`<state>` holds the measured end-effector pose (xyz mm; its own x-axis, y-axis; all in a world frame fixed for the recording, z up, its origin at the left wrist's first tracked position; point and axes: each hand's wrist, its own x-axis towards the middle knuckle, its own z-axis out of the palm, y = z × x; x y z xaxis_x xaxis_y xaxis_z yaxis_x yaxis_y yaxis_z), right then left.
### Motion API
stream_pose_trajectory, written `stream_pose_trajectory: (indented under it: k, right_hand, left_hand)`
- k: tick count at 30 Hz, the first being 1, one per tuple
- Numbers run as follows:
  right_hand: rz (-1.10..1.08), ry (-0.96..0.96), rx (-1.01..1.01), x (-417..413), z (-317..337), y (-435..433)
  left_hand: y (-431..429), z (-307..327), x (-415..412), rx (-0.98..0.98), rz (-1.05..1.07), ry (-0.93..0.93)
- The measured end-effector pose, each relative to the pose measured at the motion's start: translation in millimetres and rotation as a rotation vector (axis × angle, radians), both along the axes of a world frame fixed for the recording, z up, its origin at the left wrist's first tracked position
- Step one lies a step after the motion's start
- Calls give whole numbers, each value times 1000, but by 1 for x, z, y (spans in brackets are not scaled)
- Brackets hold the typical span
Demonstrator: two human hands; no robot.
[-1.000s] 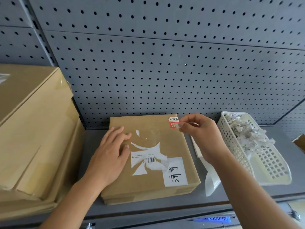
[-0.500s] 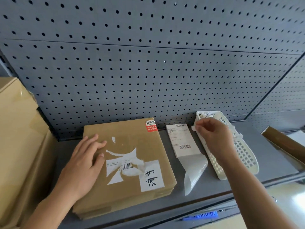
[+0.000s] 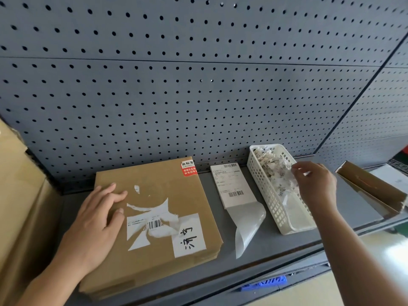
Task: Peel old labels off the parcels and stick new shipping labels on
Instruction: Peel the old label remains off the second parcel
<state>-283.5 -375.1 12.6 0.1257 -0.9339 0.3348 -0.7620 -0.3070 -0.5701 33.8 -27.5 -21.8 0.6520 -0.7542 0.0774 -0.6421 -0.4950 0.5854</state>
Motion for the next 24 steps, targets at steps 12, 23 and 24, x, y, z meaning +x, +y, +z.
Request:
stream_pose_trajectory:
  k: [12,23,24]
  right_hand:
    - [83,119,133,4,-6,3]
    - [121,35,-25,7,20,15]
    - [133,16,-41,10,22,17]
  left_hand:
    - [-1,0,-1,0,4,2]
    - [-1,-2,2,24,0,-14]
    - [0,-3,2,26,0,-15]
